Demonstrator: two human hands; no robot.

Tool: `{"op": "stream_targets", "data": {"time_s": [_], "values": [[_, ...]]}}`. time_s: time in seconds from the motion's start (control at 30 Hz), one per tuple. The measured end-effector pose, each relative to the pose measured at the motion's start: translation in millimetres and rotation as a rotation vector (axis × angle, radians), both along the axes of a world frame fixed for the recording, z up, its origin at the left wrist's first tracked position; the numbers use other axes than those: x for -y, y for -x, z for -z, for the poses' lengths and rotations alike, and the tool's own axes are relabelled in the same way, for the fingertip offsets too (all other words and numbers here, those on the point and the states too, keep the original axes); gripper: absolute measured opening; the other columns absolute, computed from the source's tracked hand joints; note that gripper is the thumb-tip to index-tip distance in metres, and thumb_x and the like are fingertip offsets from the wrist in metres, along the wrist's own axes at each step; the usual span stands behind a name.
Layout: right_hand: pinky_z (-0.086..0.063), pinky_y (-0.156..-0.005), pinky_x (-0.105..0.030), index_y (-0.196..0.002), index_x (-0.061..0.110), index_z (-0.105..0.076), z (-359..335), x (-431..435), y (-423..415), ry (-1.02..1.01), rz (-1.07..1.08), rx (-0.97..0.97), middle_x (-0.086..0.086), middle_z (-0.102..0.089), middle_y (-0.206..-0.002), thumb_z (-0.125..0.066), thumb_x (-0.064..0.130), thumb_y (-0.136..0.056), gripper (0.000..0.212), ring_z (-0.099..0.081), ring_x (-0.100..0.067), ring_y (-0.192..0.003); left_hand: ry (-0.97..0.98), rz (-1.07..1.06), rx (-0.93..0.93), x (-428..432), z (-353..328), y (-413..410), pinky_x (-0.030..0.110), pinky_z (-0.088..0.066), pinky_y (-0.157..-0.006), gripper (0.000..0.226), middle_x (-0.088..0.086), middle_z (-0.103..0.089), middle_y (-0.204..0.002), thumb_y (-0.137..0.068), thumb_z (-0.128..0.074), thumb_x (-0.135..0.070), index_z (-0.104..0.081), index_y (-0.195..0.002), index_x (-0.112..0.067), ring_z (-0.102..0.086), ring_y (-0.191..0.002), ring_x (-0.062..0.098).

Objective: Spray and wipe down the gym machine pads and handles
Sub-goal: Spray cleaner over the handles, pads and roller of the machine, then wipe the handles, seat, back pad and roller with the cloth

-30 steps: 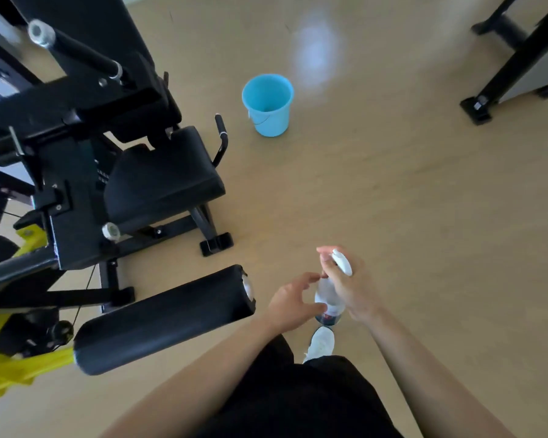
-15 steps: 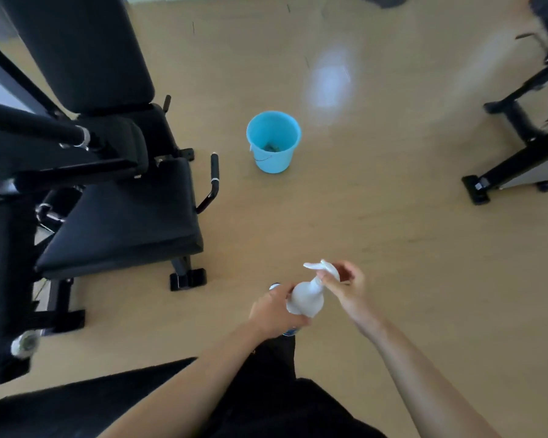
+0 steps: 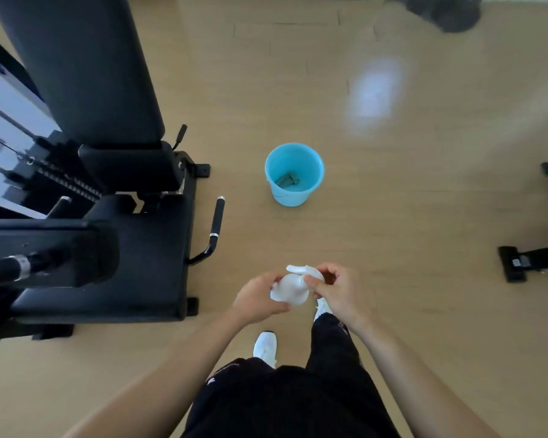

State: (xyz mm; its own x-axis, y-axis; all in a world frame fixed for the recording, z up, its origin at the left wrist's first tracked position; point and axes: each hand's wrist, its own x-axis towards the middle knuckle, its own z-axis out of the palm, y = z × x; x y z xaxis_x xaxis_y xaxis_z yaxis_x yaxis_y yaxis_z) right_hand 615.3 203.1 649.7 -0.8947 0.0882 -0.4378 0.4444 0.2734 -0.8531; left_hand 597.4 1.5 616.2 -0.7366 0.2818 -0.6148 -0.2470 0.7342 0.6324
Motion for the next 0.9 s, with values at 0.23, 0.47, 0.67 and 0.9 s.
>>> {"op": "stream_targets", "data": {"time_s": [0.23,0.47,0.67,0.9], "values": [[-0.052,-0.060,-0.026,-0.081,0.016,-0.072,10.1,-40.4,154.5,0.048,-0.273,0.003,0.004,-0.069,-0.066,-0.087,0.021,-0.082,0.016,-0.061,-0.005,-0.059,-0.119,-0.330,-0.107,-46.4,-20.3,125.1,0.028,-0.056,-0.095,0.036,-0.019,-0.071,-0.110,-0.087,-0.080,-0.029,-0.070,-0.121,-0.027,-0.068,-0.107,0.006],[-0.052,-0.067,-0.026,-0.081,0.023,-0.067,24.1,-44.1,294.5,0.036,-0.479,0.010,0.008,-0.069,-0.075,-0.093,0.020,-0.073,0.027,-0.061,-0.002,-0.067,0.012,-0.258,-0.325,-52.9,-12.9,230.4,0.039,-0.056,-0.076,0.013,-0.010,-0.070,-0.086,-0.090,-0.078,-0.036,-0.077,-0.100,-0.027,-0.065,-0.080,0.008],[-0.057,-0.091,-0.030,-0.113,0.017,-0.068,81.0,-26.5,416.7,-0.024,-0.479,0.079,-0.001,-0.073,-0.112,-0.084,0.010,-0.084,0.033,-0.069,-0.010,-0.094,0.158,-0.270,-0.224,-30.4,51.8,347.3,0.037,-0.052,-0.077,0.017,-0.007,-0.067,-0.094,-0.097,-0.068,-0.036,-0.069,-0.102,-0.020,-0.063,-0.087,0.018],[-0.057,-0.094,-0.046,-0.109,0.016,-0.064,225.7,-27.1,520.5,-0.222,-0.344,0.349,-0.005,-0.069,-0.102,-0.075,0.009,-0.091,0.022,-0.064,-0.019,-0.091,0.197,-0.398,0.041,9.7,181.2,443.2,0.031,-0.043,-0.094,0.024,0.000,-0.059,-0.135,-0.096,-0.065,-0.030,-0.066,-0.110,-0.011,-0.060,-0.120,0.025]]}}
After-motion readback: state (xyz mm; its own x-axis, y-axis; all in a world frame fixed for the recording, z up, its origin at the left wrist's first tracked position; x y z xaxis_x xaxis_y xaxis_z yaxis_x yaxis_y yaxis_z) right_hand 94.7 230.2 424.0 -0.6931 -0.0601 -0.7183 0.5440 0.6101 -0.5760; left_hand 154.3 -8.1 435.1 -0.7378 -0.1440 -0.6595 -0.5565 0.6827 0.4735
